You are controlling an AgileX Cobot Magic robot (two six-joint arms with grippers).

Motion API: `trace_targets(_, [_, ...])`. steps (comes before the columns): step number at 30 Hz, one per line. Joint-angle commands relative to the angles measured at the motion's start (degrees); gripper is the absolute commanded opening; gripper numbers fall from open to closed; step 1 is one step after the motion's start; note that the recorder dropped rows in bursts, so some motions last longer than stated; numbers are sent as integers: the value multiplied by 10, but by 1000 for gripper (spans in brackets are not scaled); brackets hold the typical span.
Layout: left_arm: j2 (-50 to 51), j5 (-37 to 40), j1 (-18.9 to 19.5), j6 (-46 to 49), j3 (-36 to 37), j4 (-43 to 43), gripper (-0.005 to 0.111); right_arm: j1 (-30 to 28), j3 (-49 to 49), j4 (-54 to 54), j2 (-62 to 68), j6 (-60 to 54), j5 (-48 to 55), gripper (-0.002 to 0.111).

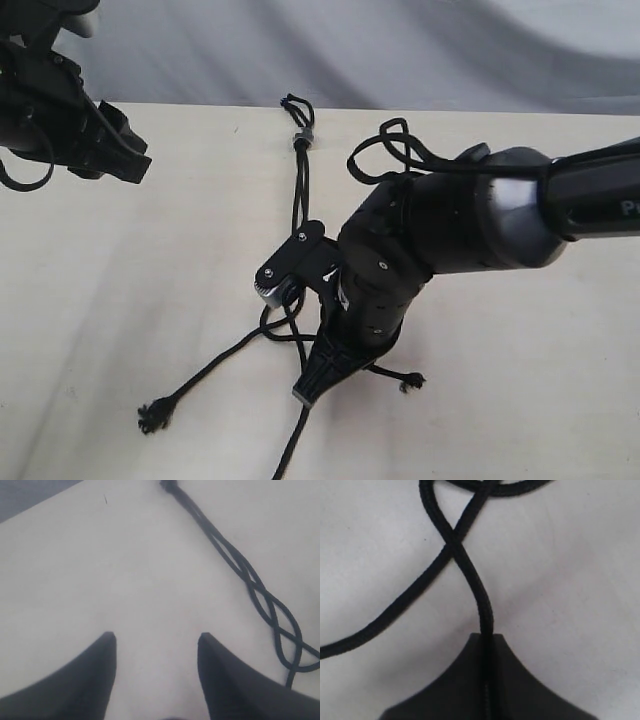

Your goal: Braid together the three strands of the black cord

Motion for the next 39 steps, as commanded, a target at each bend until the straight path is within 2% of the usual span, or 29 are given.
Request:
trace_targets(1, [-2,2,2,-2,4,-1,49,-4,0,-11,6,-4,2,1])
trace_targets(4, [-2,1,2,-2,4,-1,49,-4,0,-12,6,-3,-2,15])
trace_targets(10, [-2,-9,2,-22,4,-10,49,-4,0,-15,-6,-10,-22,68])
trace_targets(13, [-2,-7,2,-22,4,-33,49,-4,0,-44,-55,-10,-26,80])
trace_targets(18, [-2,15,-2,-4,4,-107,49,-4,0,-166,-186,96,-10,82])
trace_targets(21, [-2,49,-33,18,4,-143,49,-4,4,-280,-272,195,2,82])
trace_targets(25, [2,52,-108,19,14,-164,49,-4,25,-413,-358,320,6,82])
trace_targets(27, [13,25,-161,15,31,-171,49,-4,47,-456,-393,362,6,82])
trace_targets(33, [105,-47,-280,1,55,-183,49,-4,121,-550,-459,428,-1,82])
trace_targets(35, [143,-67,-307,-4,55,-183,49,-4,134,-589,-469,459,-6,82])
trace_targets(39, [204,-94,-337,-13,55,-183,49,-4,141,-656,-475,539,-3,82])
